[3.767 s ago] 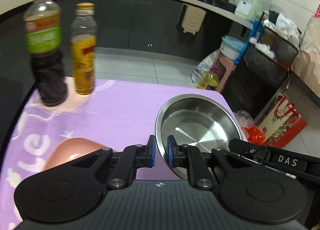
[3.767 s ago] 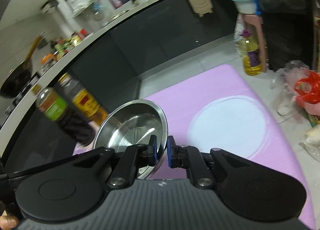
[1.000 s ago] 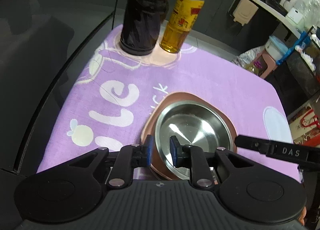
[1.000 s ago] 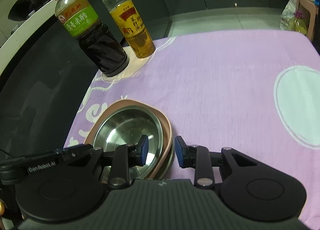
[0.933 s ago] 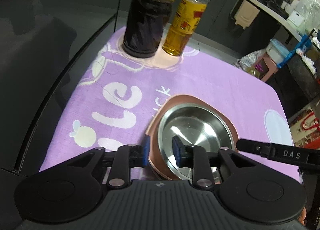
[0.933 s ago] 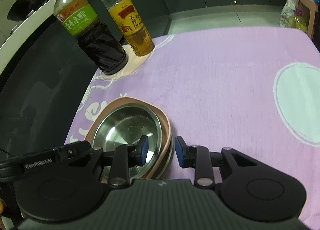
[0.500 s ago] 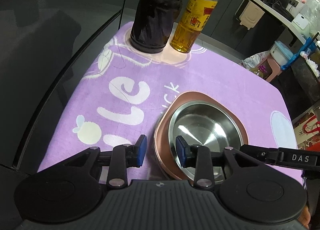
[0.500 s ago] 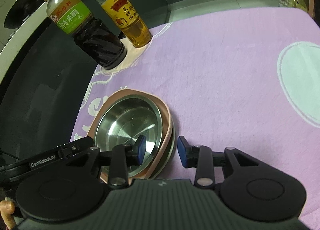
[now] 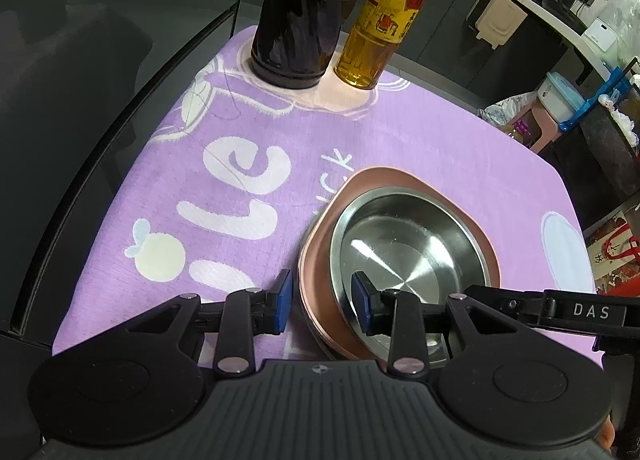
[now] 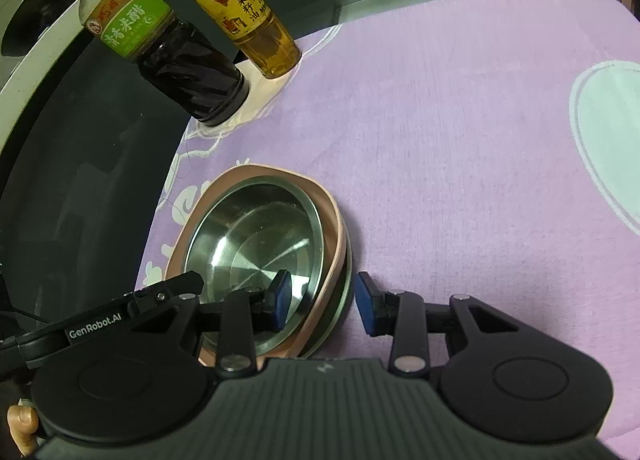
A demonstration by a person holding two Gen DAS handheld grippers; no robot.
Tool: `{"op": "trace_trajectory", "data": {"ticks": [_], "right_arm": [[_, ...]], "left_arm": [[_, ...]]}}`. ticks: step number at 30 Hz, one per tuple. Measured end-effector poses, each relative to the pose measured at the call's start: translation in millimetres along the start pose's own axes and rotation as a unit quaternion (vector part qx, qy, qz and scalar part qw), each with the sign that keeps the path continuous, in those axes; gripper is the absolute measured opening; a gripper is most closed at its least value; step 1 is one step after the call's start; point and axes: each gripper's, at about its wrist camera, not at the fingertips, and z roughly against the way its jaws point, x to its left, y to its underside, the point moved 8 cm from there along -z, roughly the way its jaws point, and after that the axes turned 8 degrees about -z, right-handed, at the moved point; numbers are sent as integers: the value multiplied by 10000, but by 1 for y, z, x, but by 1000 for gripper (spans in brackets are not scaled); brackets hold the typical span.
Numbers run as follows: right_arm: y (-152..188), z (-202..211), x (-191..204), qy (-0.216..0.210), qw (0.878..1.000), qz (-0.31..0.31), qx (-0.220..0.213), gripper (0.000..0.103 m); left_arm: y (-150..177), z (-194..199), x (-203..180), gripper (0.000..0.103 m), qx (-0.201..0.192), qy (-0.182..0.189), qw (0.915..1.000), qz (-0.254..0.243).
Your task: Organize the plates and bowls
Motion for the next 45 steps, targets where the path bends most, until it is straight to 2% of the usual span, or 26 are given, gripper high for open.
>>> {"op": "trace_trajectory", "data": {"ticks": [14,19,22,31,45], "right_arm": [[-2,-8,2,-30,9999,125,-43,37],[-1,-9,7,137,9989,398,-186,37],[0,-5,9,270,9978,538,-289,37],[-4,38,19,5,9964,541,-657,36],[23,96,35,-40,9924,560,-1092,37]], "left_arm": [[2,-11,-2,30,-1,76,10000,-61],[3,-9,-7,29,-111,-93,9997,-216],[2,-3,-10,29,-183,-52,9995,-233],[-5,33,-26,29,-460,24,9987,-239],[13,88,-52,29,-714,89,9963,-462]]}}
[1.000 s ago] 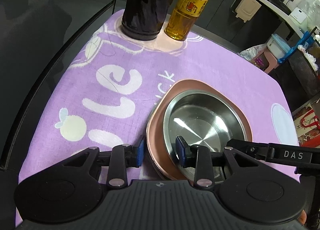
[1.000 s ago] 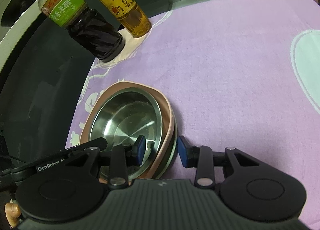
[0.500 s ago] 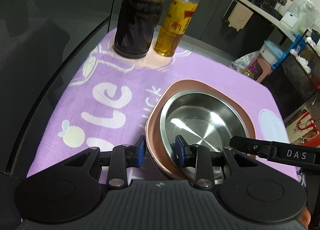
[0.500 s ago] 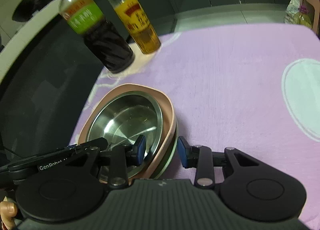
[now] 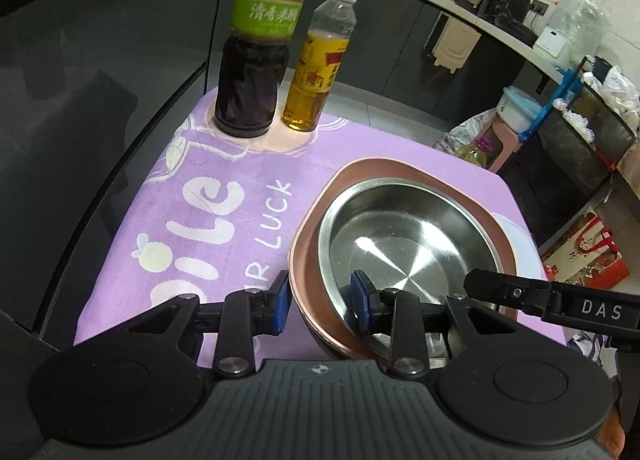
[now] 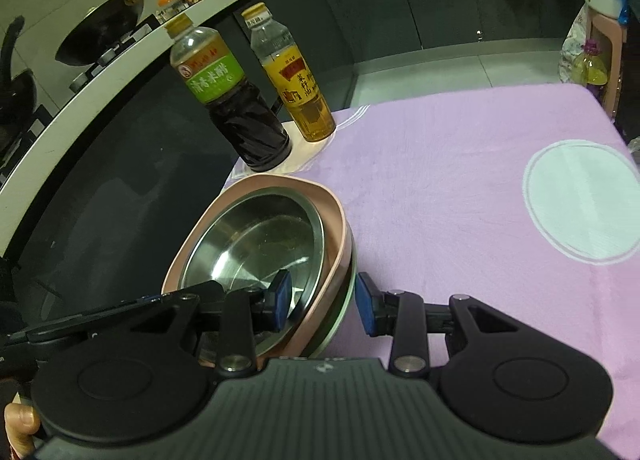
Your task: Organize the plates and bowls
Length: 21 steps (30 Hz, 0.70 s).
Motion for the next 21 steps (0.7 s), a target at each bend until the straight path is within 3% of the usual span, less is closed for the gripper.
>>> {"op": "trace_trajectory", "data": {"ticks": [21], "right_arm": [[60,56,4,-144,9996,-38,-253,38]], "left_arm": [[62,59,-23,29,39,134,9996,-250]]}}
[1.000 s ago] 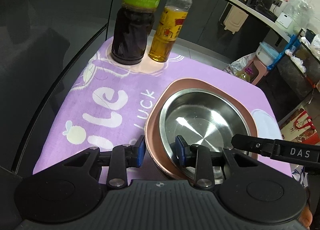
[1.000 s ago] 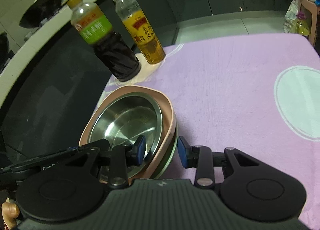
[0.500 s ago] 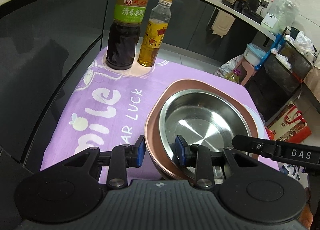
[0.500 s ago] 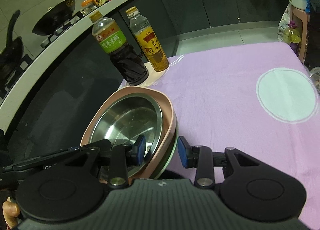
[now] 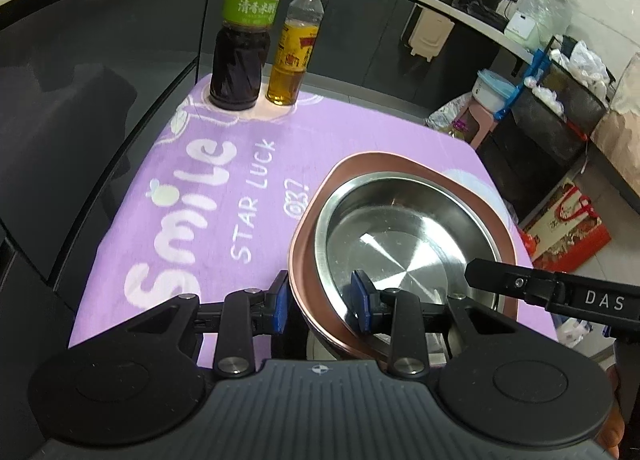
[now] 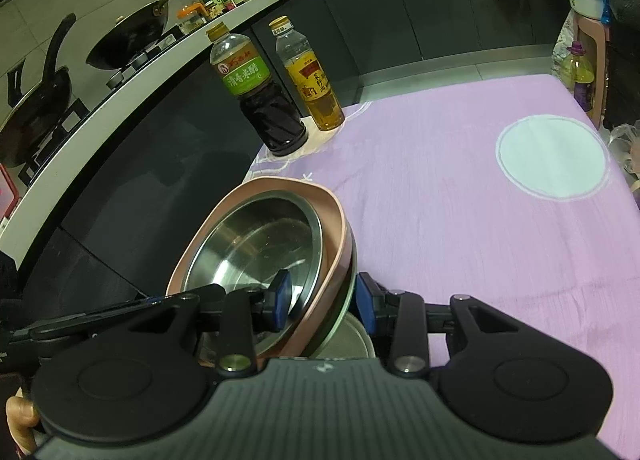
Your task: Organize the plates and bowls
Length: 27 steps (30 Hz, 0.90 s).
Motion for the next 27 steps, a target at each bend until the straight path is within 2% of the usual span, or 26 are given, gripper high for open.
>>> {"op": "trace_trajectory", "data": {"ticks": [10,27], "right_arm": [[29,-1,-17,156,9997,-96,187,38],[41,-10,-25,270,9988,-176,379,38]], "left_arm": [[26,-3,-7,29,272,-34,9995,-165],[42,-13,-7,29,543,-92,9983,-204]]}}
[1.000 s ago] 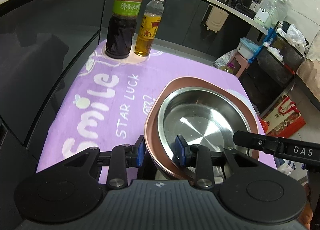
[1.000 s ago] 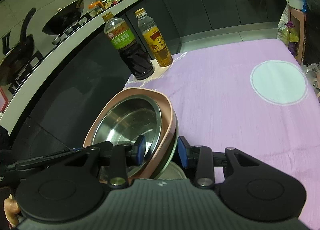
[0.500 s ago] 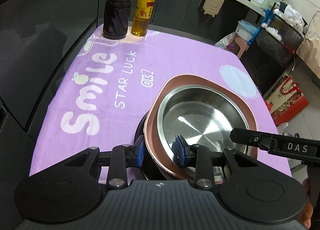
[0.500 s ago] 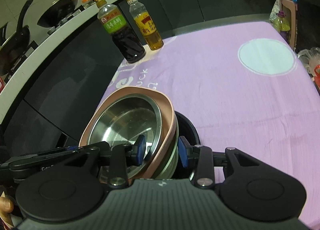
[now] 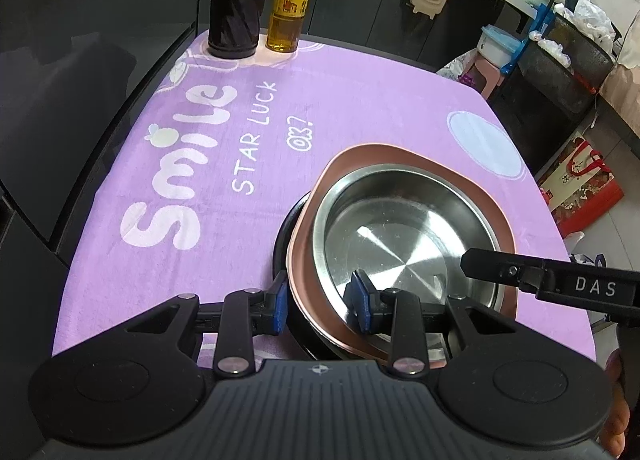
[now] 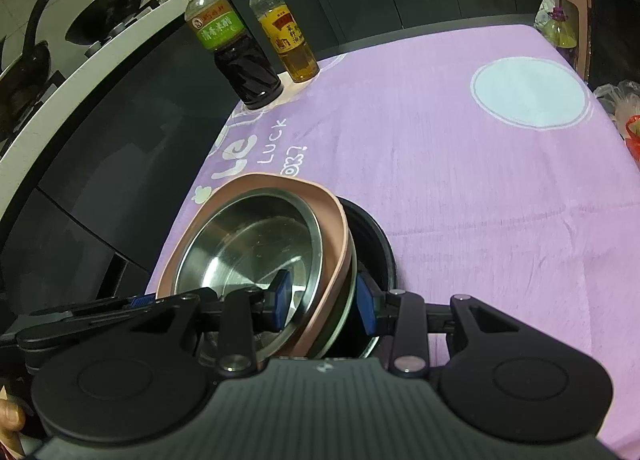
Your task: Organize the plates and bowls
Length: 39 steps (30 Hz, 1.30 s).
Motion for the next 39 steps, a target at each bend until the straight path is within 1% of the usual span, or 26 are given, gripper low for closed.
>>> {"op": "trace_trajectory", "data": {"ticks": [5,9,23,32,34,39], "right_arm": [[1,-4,-5,62,10000,-48,36,38],[3,-7,-8,82,9999,-92,66,38],[3,-6,-9,-44,9999,-118,46,38],[3,-4,-10,-85,9998,-187,7,42],[2,-2,-10,-106,9997,-202,-23,45],[1,2,-17,-27,9995,-297,-114,47]], "left_arm": [[1,-3,-3,30,25,19,9999,-106],[0,-4,-2,30,10,70,10000,-31],[0,-1,1,30,-47,115,9999,-39],[0,6,6,35,-115,127,9998,76],[0,7,7,36,-138,134,9998,92],[0,10,11,37,-187,159,9996,150]]}}
